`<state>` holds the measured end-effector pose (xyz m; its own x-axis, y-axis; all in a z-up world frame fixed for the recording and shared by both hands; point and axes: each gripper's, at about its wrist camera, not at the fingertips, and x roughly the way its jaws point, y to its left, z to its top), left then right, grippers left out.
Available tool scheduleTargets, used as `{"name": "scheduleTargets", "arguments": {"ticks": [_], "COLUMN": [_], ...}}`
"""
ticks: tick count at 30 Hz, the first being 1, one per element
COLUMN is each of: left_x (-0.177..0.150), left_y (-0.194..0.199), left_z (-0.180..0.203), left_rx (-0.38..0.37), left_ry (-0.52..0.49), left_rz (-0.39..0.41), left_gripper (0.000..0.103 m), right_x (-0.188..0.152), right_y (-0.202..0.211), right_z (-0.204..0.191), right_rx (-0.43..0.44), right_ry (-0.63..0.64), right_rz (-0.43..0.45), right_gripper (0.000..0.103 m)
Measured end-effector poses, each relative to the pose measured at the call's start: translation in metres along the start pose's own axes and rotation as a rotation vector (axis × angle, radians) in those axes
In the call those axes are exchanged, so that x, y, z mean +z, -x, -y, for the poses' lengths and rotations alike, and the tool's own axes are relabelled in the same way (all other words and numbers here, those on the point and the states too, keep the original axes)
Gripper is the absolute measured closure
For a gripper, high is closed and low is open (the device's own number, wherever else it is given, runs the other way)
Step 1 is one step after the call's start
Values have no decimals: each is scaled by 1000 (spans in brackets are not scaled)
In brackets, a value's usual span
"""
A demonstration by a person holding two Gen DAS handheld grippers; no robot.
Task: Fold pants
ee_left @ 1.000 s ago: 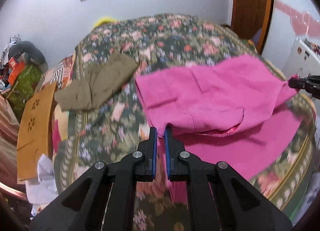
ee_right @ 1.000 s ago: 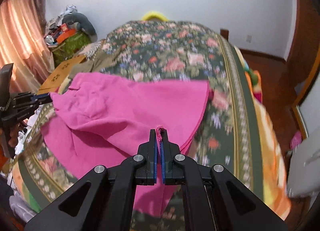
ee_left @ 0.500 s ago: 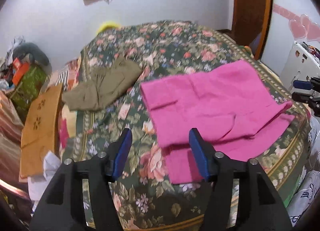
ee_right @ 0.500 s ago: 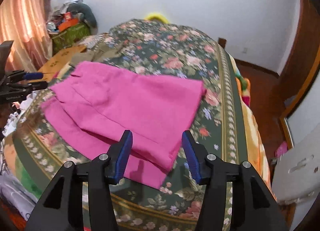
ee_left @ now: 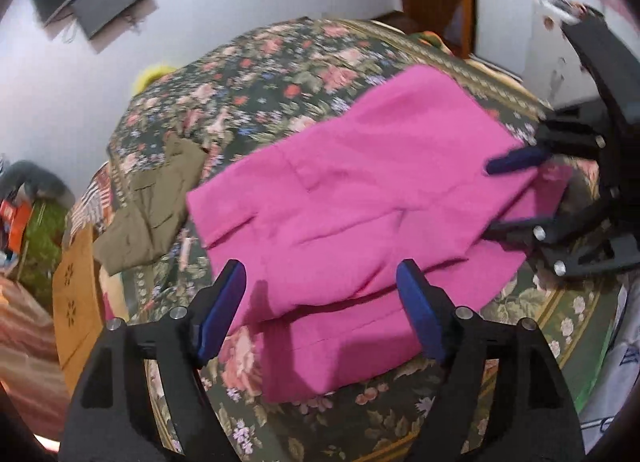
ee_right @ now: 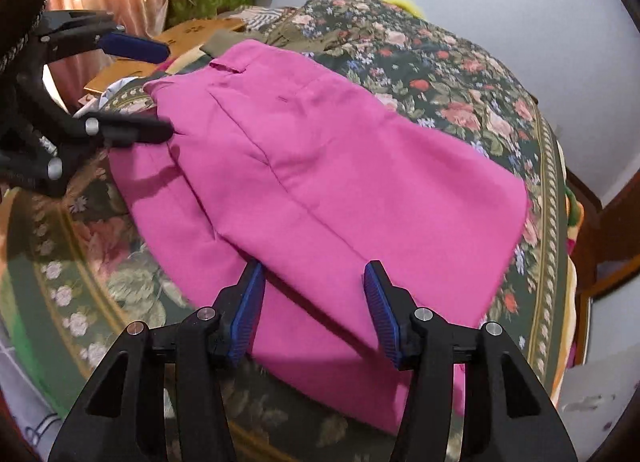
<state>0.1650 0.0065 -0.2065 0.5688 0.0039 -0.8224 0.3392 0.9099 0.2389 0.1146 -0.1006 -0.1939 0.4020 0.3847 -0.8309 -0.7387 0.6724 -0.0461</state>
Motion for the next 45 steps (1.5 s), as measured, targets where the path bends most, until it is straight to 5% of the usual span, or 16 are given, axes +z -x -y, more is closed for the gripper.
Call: {"name": "scheduleTargets", "arguments": {"ticks": [3, 6, 10, 16, 19, 31, 33, 37, 42, 45], "left_x": [-2, -4, -1, 3, 1, -22, -25, -32, -27, -18], "left_y": [-10, -19, -25, -15, 0, 7, 10, 27, 57, 58], "left_z": [7, 12, 9, -5, -9, 15, 16, 13, -10, -24], "left_rx": [-18, 3, -12, -24, -60, -127, -131, -145, -150, -152], "left_ry": [-35, -56, -49, 29, 77, 92, 86, 73, 156, 232], "left_rz": [-26, -42, -54, -38, -9, -50, -58, -45, 51, 69], "left_gripper": [25, 25, 27, 80, 86, 86, 79, 45, 42, 42], "right_x": [3, 5, 6, 7, 5, -23, -29, -33, -27, -15], "right_y": [-4, -7, 1, 21, 29, 33, 33, 46, 74, 83], "right_z": [9, 16, 26, 25, 20, 13, 11, 15, 27, 31], "right_rx": [31, 48, 78, 76, 69, 45, 28, 33, 58, 61], "right_ry": [-35, -64, -126, -126, -107, -118, -111, -139, -216, -251], "right_rz": [-5, -6, 35, 81, 89, 31, 13, -9, 61, 117], "right_gripper": [58, 90, 96, 98, 98, 98, 97, 92, 68, 68]}}
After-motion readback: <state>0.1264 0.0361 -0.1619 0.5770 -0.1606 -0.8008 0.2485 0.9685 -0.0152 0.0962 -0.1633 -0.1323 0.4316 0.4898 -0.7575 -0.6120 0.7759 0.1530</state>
